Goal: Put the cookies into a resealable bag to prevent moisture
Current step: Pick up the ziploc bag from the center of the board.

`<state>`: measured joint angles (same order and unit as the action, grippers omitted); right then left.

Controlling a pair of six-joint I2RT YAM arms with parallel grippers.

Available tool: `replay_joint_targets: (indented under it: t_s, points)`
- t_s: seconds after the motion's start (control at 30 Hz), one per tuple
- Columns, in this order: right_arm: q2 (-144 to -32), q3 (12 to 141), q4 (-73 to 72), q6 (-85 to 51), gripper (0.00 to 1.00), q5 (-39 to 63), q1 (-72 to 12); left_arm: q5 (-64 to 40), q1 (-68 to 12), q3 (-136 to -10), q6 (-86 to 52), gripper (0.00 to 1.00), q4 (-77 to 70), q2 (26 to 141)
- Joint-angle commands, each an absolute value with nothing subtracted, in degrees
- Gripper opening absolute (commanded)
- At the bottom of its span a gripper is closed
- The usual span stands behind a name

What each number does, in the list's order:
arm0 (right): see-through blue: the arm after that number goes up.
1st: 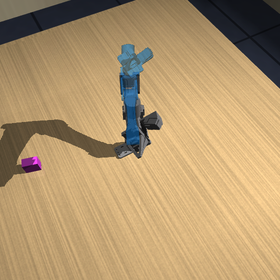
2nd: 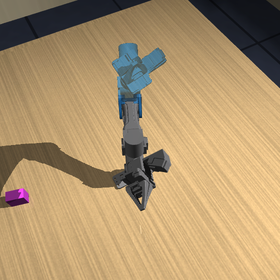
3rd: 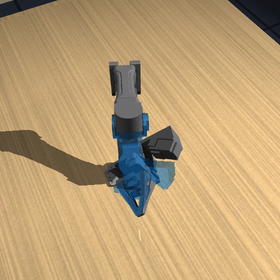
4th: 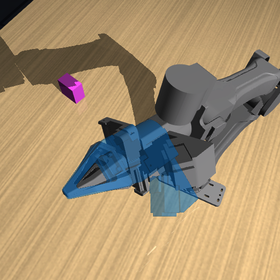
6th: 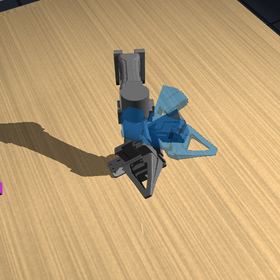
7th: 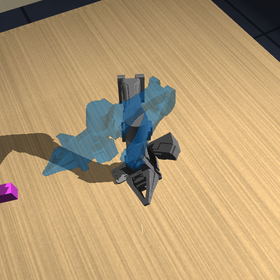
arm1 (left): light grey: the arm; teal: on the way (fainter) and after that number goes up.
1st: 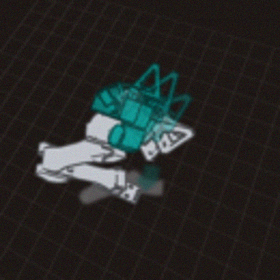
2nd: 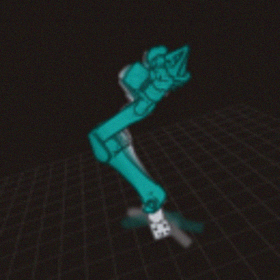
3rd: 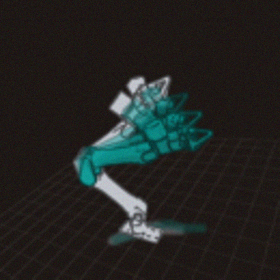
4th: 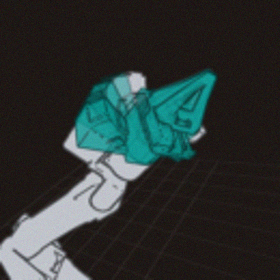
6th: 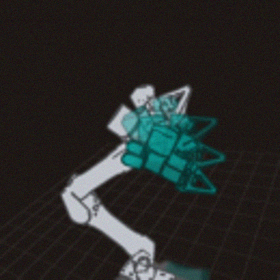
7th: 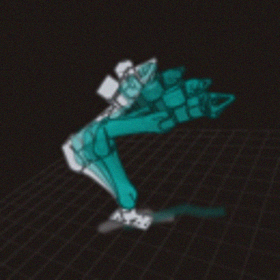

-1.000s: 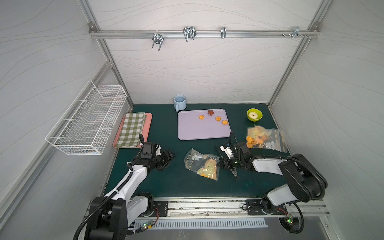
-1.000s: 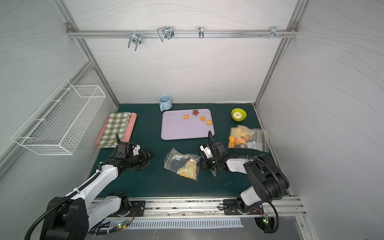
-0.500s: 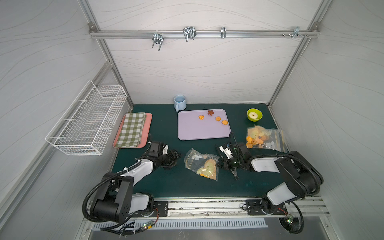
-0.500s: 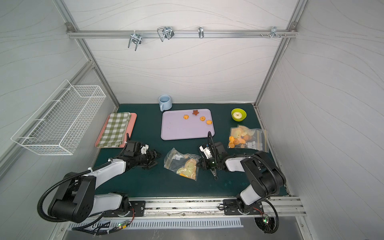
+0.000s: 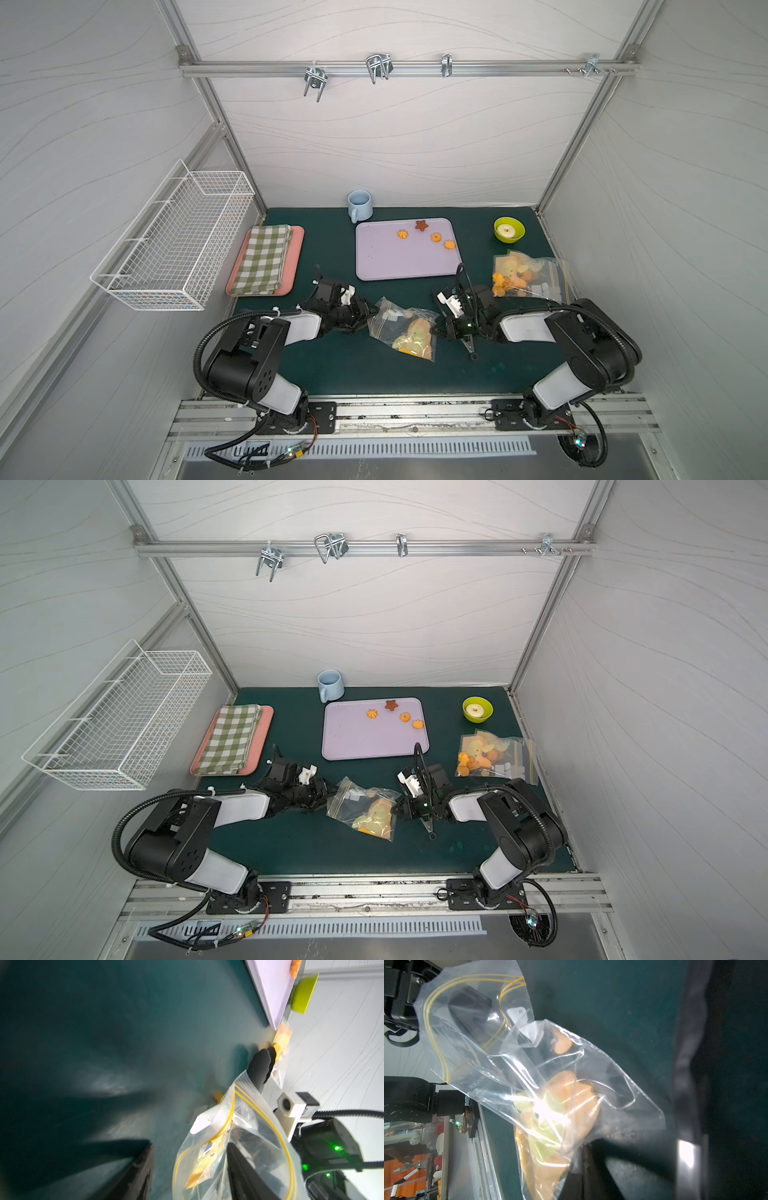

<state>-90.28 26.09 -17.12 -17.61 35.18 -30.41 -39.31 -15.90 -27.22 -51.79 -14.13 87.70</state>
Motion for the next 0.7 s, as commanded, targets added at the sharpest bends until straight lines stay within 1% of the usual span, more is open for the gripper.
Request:
replay_joint_targets:
  t_s: [0.0, 0.23, 0.4, 0.67]
  points:
    - [-91.7, 26.9, -16.8, -17.0, 0.00, 35.4, -30.6, -40.6, -16.4, -28.3, -52.1, 0.52, -18.1, 89.8]
    - [-92.4, 27.2, -16.2, -16.8, 0.00, 34.2, -30.6, -41.0, -16.5, -28.0, -51.9, 0.37, -19.1, 90.2]
    - [-93.0, 27.6, -15.9, -16.7, 0.00, 33.7, -30.6, -40.8, -16.7, -27.9, -51.0, 0.23, -18.4, 89.1]
    - [-94.2, 28.0, -16.2, -17.0, 0.00, 33.3, -30.4, -41.3, -17.4, -27.6, -50.6, 0.14, -18.2, 87.7]
